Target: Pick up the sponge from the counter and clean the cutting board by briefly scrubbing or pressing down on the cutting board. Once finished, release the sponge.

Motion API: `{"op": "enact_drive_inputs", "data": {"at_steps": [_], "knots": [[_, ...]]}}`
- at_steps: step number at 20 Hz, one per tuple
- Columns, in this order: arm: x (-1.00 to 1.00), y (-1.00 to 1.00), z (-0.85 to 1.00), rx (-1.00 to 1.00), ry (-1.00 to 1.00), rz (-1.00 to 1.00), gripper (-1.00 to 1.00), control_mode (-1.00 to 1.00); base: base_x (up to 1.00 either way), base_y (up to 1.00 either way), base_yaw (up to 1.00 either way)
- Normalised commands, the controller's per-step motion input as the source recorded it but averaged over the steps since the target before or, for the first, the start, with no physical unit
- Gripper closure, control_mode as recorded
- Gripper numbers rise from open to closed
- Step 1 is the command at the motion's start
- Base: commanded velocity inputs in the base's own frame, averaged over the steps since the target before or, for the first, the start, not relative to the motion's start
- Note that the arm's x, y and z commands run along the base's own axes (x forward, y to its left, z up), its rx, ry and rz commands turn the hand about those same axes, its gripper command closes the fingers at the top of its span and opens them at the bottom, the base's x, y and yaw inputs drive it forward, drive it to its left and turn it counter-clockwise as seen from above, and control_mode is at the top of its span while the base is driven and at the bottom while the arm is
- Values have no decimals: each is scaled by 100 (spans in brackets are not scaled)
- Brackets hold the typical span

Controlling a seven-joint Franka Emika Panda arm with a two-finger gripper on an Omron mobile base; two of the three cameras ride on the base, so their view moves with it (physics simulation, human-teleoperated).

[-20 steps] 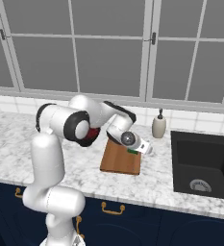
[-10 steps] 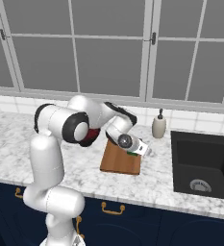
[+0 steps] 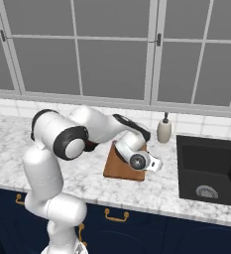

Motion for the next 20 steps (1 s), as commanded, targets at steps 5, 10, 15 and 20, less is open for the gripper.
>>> {"op": "enact_drive_inputs", "data": {"at_steps": [5, 10, 15, 20], "knots": [[-100, -34, -27, -2, -3, 27, 100, -100, 0, 0, 0], [-77, 4, -29, -2, 0, 41, 100, -100, 0, 0, 0], [-20, 56, -2, -1, 3, 48, 100, -100, 0, 0, 0], [0, 98, 20, 0, 9, 40, 100, -100, 0, 0, 0]]}}
